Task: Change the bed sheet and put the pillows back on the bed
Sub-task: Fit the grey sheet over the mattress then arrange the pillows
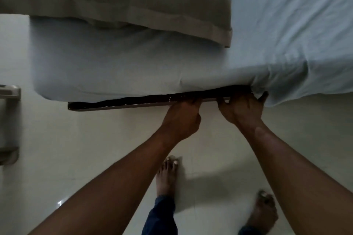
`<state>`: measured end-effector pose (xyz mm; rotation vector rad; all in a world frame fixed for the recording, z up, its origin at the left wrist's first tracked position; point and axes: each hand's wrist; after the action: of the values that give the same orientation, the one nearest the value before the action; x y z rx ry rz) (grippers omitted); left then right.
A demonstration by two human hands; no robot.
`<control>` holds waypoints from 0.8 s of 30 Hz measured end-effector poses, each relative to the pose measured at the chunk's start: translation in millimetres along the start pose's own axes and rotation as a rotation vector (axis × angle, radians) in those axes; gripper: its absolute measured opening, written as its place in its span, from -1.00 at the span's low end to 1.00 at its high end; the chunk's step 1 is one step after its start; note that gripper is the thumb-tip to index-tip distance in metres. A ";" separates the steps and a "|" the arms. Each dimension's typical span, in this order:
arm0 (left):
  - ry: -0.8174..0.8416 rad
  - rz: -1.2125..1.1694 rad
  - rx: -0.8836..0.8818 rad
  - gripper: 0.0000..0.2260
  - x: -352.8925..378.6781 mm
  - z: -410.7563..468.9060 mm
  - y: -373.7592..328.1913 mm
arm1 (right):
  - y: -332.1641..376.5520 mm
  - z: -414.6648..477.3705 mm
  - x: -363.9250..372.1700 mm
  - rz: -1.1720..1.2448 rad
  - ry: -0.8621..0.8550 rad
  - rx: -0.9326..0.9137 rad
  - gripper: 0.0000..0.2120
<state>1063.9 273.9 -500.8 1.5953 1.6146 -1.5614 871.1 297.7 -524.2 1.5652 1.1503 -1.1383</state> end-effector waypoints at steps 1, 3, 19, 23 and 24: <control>-0.018 -0.008 0.000 -0.42 -0.8 -2.9 5.1 | 3.2 4.1 -7.3 0.011 0.041 0.019 -0.50; -0.031 -0.008 -0.002 -0.35 1.2 -7.3 15.3 | 2.6 4.1 -16.4 0.032 0.059 -0.064 -0.55; 0.101 0.043 0.229 -0.27 42.5 32.6 -101.7 | -51.8 -33.9 -29.2 0.165 0.042 -0.123 -0.26; 0.229 0.290 0.174 -0.09 60.3 53.3 -117.7 | -76.3 -85.8 -38.0 0.074 -0.012 -0.233 -0.14; 0.225 0.303 0.147 -0.08 64.9 50.0 -122.3 | -89.1 -96.7 -35.6 0.064 -0.008 -0.220 -0.15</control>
<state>919.1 291.9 -520.0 2.0477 1.3062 -1.4077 795.9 402.2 -479.8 1.4163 1.1700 -0.9415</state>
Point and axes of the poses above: each hand's wrist, its own z-axis towards the middle knuckle, its own x-axis out of the palm, y = z × x, and after that the axes turned 11 degrees about -x, right-handed
